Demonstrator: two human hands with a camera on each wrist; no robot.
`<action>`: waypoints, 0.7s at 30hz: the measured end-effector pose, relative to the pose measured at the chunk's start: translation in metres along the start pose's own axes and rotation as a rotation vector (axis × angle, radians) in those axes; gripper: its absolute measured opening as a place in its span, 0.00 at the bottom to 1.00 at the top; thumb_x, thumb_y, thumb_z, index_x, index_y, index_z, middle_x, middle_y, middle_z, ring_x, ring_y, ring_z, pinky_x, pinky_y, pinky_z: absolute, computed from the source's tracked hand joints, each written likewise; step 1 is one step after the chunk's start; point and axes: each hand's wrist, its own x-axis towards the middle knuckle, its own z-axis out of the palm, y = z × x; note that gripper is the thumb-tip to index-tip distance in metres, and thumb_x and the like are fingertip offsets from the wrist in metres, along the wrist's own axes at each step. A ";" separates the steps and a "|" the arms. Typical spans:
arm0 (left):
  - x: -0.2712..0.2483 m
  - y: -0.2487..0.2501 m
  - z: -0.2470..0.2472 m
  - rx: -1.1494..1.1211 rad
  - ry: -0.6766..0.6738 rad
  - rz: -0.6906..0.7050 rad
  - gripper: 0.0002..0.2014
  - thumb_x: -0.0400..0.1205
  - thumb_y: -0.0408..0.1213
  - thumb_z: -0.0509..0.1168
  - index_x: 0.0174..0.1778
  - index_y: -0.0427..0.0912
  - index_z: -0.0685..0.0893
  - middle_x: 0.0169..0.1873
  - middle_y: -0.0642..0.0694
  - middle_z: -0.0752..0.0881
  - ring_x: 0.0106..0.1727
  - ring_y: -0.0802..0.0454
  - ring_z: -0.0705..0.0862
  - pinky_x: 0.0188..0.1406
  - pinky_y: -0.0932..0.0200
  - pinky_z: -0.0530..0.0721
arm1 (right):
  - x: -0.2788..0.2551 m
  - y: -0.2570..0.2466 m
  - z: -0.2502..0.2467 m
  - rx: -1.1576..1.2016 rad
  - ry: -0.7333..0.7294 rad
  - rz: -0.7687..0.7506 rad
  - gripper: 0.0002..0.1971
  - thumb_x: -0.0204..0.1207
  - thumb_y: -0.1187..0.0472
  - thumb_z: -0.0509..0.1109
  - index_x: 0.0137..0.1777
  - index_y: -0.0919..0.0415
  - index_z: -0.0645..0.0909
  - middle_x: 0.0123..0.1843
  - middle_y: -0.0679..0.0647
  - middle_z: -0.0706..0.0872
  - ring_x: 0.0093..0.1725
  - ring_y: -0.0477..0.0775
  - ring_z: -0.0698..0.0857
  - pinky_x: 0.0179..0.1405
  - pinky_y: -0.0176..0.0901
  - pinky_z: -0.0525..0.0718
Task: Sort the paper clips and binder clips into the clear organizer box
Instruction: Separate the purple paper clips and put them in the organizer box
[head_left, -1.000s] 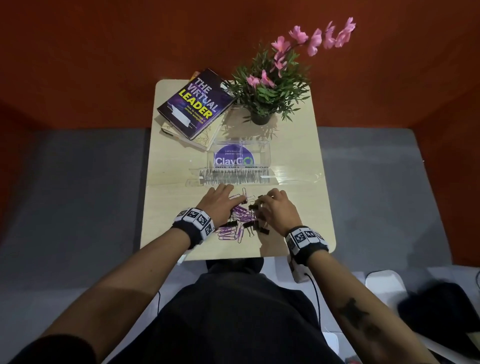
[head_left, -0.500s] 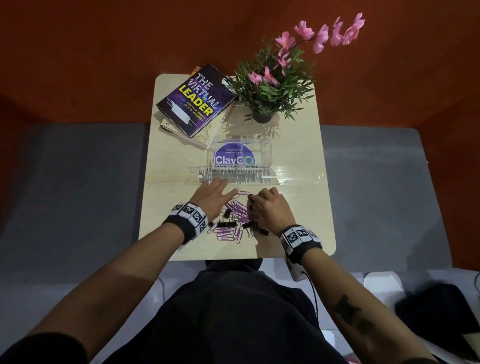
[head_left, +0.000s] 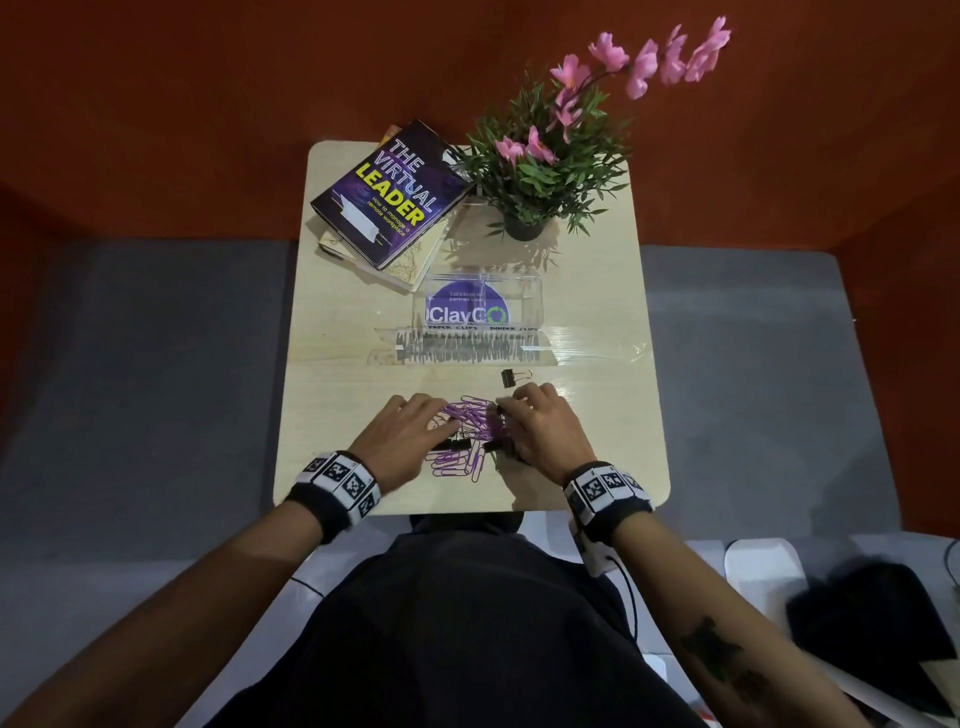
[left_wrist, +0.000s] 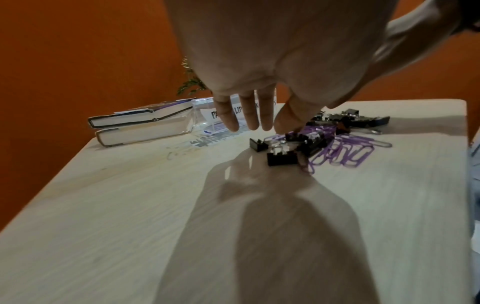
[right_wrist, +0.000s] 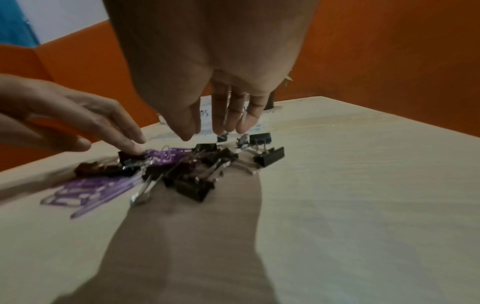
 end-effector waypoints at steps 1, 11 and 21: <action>-0.004 -0.002 0.001 0.002 -0.006 -0.003 0.34 0.71 0.21 0.65 0.73 0.47 0.71 0.71 0.37 0.75 0.69 0.38 0.73 0.62 0.41 0.76 | -0.003 0.001 0.003 -0.014 -0.015 -0.011 0.14 0.72 0.67 0.72 0.58 0.59 0.84 0.51 0.61 0.85 0.48 0.65 0.78 0.39 0.55 0.81; -0.030 -0.025 -0.003 -0.024 0.004 -0.173 0.30 0.72 0.24 0.67 0.73 0.41 0.73 0.68 0.36 0.78 0.67 0.37 0.75 0.60 0.41 0.77 | -0.019 0.018 -0.002 -0.019 0.074 0.088 0.13 0.73 0.67 0.74 0.57 0.60 0.83 0.53 0.62 0.85 0.48 0.65 0.78 0.38 0.55 0.81; -0.020 0.003 0.007 0.017 -0.023 -0.005 0.33 0.72 0.25 0.66 0.75 0.47 0.69 0.70 0.36 0.75 0.68 0.36 0.73 0.55 0.43 0.78 | -0.050 -0.004 0.020 -0.052 -0.095 -0.157 0.16 0.72 0.61 0.74 0.60 0.58 0.83 0.55 0.54 0.82 0.50 0.57 0.76 0.43 0.49 0.81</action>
